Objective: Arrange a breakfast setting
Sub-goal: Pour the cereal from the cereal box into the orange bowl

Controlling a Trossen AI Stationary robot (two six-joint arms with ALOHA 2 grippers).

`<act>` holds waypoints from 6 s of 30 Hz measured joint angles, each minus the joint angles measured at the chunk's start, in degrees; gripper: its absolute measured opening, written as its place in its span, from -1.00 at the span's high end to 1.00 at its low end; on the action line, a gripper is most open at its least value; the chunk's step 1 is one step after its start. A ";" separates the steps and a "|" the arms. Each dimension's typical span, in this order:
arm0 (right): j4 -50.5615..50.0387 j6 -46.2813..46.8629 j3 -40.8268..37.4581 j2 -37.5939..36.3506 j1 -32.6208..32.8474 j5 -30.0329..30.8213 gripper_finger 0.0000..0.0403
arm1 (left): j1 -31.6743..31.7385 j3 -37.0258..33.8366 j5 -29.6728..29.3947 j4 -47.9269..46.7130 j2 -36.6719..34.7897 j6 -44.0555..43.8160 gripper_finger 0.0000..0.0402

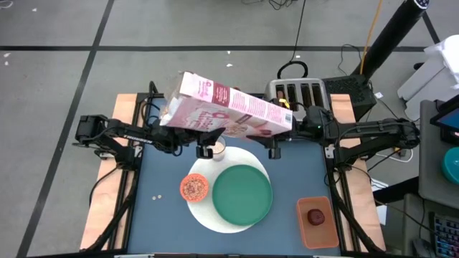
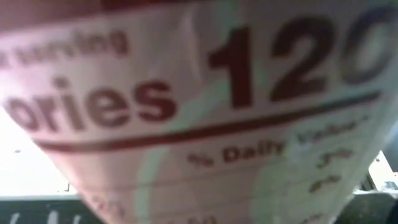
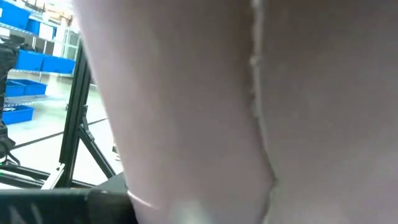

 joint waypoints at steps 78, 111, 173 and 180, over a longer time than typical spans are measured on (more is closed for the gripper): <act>-29.31 -0.32 -0.02 -19.26 0.00 -0.17 -0.83 | 5.57 -0.04 -30.55 -70.31 -48.38 9.45 0.05; -29.27 -0.43 -0.02 -17.94 0.00 -0.15 -0.83 | 9.34 -37.76 -66.01 -79.14 -61.99 -19.88 0.05; -29.29 -0.45 -0.02 -17.90 0.00 -0.17 -0.83 | 10.40 -46.49 -65.42 -79.41 -61.92 -29.19 -0.45; -29.29 -0.45 -0.02 -17.90 0.00 -0.17 -0.83 | 10.40 -46.49 -65.46 -79.38 -61.92 -29.55 -0.74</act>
